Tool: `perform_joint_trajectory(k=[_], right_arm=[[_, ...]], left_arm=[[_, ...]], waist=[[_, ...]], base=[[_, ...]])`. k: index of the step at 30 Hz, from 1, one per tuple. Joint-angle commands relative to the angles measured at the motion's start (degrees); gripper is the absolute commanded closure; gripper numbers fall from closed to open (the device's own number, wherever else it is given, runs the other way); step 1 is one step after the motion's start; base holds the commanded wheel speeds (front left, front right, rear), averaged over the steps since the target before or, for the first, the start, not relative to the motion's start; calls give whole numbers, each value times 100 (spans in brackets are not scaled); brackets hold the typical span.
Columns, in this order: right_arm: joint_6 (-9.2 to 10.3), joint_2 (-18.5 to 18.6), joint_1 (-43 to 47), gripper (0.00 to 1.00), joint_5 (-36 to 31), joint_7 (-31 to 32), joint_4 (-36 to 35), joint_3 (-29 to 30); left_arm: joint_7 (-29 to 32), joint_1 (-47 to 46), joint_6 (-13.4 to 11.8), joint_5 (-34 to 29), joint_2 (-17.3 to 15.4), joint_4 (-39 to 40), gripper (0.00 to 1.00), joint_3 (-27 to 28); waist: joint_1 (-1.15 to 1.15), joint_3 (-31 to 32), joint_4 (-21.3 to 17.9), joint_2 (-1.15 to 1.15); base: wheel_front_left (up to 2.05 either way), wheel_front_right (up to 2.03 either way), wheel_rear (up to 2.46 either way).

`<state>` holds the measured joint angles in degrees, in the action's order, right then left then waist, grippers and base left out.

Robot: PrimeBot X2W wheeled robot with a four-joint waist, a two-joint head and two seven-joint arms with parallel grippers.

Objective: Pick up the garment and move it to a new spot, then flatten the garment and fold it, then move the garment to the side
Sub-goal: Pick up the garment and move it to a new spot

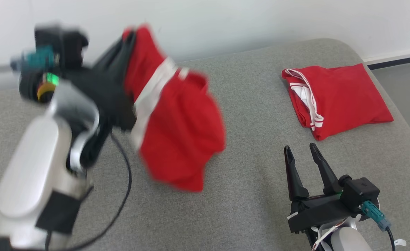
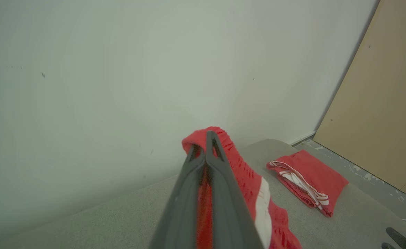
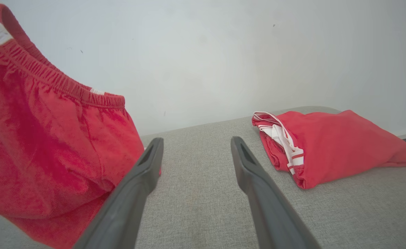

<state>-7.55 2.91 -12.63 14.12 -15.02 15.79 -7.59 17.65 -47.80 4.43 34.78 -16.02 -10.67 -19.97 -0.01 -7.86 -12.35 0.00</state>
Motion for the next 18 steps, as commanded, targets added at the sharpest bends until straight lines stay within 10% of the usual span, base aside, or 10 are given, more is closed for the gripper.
perform_joint_trajectory(k=[1,11,13,14,15,18], right_arm=[[12,-2,70,0,34,-16,16,-9],[12,-1,45,0,-3,-17,129,-59],[12,-2,102,0,-28,-18,171,-68],[12,-2,102,0,-28,-18,171,-68],[12,-3,131,0,-45,-17,201,-86],[12,1,182,0,-70,-18,271,-104]], left_arm=[[-113,488,-54,112,-14,-80,100,51],[-882,1942,-30,145,-12,-1116,100,-40],[-1075,1975,9,41,-21,-1291,52,-108],[-1075,1975,9,41,-21,-1291,52,-108],[-1181,1972,20,-35,-51,-1366,0,-137],[-1558,1943,17,-154,-30,-1500,0,-134]], waist=[[1,-1,-19,0],[1,90,13,0],[1,167,60,0],[1,167,60,0],[1,217,84,0],[1,417,158,0]], base=[[0,0,0],[0,0,0],[0,0,0],[0,0,0],[0,0,0],[0,0,0]])
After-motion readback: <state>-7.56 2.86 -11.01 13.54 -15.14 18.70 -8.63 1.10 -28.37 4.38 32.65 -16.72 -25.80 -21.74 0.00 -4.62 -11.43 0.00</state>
